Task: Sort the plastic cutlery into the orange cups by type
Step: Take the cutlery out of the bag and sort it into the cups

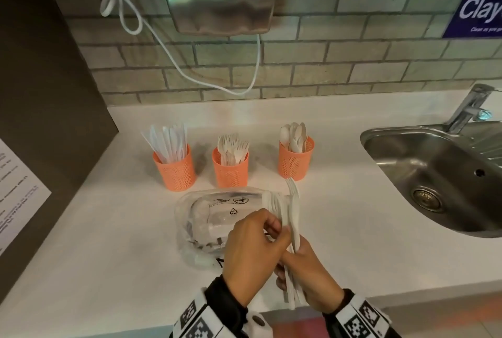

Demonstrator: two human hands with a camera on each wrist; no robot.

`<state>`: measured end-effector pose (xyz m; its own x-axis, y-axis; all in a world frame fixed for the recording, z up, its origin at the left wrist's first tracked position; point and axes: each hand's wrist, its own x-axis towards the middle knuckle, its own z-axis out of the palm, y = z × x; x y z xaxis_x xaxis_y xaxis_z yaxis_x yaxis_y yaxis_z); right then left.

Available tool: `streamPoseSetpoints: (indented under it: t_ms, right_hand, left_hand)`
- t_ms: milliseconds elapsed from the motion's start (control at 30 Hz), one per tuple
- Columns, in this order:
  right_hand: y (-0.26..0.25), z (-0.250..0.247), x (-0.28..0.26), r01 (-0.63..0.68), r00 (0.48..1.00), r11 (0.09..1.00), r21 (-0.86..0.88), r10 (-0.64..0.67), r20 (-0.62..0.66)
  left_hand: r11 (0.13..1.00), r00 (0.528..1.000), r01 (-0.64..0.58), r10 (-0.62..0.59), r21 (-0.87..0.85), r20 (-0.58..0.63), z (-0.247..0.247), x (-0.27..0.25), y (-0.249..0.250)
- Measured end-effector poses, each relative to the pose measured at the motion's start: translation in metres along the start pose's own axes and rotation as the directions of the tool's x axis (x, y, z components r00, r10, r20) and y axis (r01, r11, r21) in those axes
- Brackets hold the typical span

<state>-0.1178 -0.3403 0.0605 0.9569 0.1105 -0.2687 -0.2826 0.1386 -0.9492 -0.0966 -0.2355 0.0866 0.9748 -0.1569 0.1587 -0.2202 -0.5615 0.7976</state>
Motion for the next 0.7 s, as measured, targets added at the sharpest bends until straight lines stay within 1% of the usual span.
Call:
streamPoseSetpoints:
  t_ms: [67, 100, 133, 167, 233, 300, 333, 367, 433, 467, 500, 567, 600, 633, 700]
  right_hand:
    - [-0.001, -0.002, -0.001, -0.022, 1.0, 0.999, 0.035, 0.022, 0.0]
    - [0.0, -0.004, -0.002, -0.031, 1.0, 0.996, 0.079, 0.03, 0.004]
    - [-0.002, -0.005, -0.003, -0.039, 0.999, 0.991, 0.131, 0.039, 0.008]
    - [-0.001, -0.007, -0.003, -0.041, 0.999, 0.985, 0.168, 0.039, 0.012]
    - [0.001, -0.009, -0.003, -0.04, 0.999, 0.976, 0.216, 0.036, 0.021]
    - [0.003, -0.01, -0.003, -0.04, 0.999, 0.964, 0.263, 0.036, 0.022]
    - [0.003, -0.01, -0.003, -0.04, 0.999, 0.959, 0.28, 0.036, 0.019]
    - [0.004, -0.011, -0.002, -0.036, 0.999, 0.956, 0.292, 0.033, 0.013]
    - [0.005, -0.01, 0.0, -0.017, 0.999, 0.956, 0.293, 0.025, -0.024]
    - [0.005, -0.009, 0.0, 0.003, 0.999, 0.962, 0.272, 0.011, -0.052]
    - [0.006, -0.008, 0.001, 0.027, 0.997, 0.97, 0.243, -0.008, -0.078]
    - [0.009, -0.005, 0.001, 0.07, 0.991, 0.978, 0.194, -0.047, -0.122]
    - [0.01, -0.004, 0.001, 0.096, 0.988, 0.981, 0.171, -0.073, -0.137]
    - [0.011, -0.002, 0.001, 0.127, 0.983, 0.982, 0.14, -0.107, -0.147]
    - [0.013, 0.002, 0.0, 0.186, 0.972, 0.98, 0.066, -0.174, -0.155]
  left_hand:
    - [0.996, 1.0, 0.008, -0.01, -0.091, -0.015, 0.004, 0.001, 0.0]
    - [0.981, 0.999, 0.028, -0.034, -0.193, -0.024, 0.004, 0.003, 0.0]
    - [0.945, 0.998, 0.054, -0.065, -0.323, -0.024, 0.003, 0.005, 0.001]
    - [0.889, 0.995, 0.08, -0.097, -0.452, -0.014, 0.001, 0.008, 0.002]
    - [0.765, 0.987, 0.129, -0.159, -0.631, 0.009, -0.005, 0.011, 0.003]
    - [0.676, 0.975, 0.175, -0.221, -0.716, 0.03, -0.008, 0.012, 0.001]
    - [0.646, 0.966, 0.205, -0.254, -0.735, 0.046, -0.009, 0.012, 0.0]
    - [0.636, 0.956, 0.239, -0.288, -0.734, 0.062, -0.009, 0.011, -0.003]
    - [0.656, 0.936, 0.302, -0.344, -0.692, 0.082, -0.005, 0.008, -0.007]
    - [0.681, 0.934, 0.31, -0.349, -0.663, 0.079, -0.002, 0.005, -0.007]
    - [0.719, 0.941, 0.299, -0.331, -0.627, 0.069, 0.001, 0.002, -0.005]
    - [0.799, 0.967, 0.241, -0.245, -0.55, 0.067, 0.008, -0.006, 0.001]
    - [0.823, 0.976, 0.214, -0.206, -0.526, 0.074, 0.012, -0.01, 0.004]
    - [0.835, 0.978, 0.205, -0.192, -0.51, 0.079, 0.016, -0.013, 0.006]
    - [0.844, 0.971, 0.238, -0.223, -0.481, 0.088, 0.022, -0.014, 0.005]
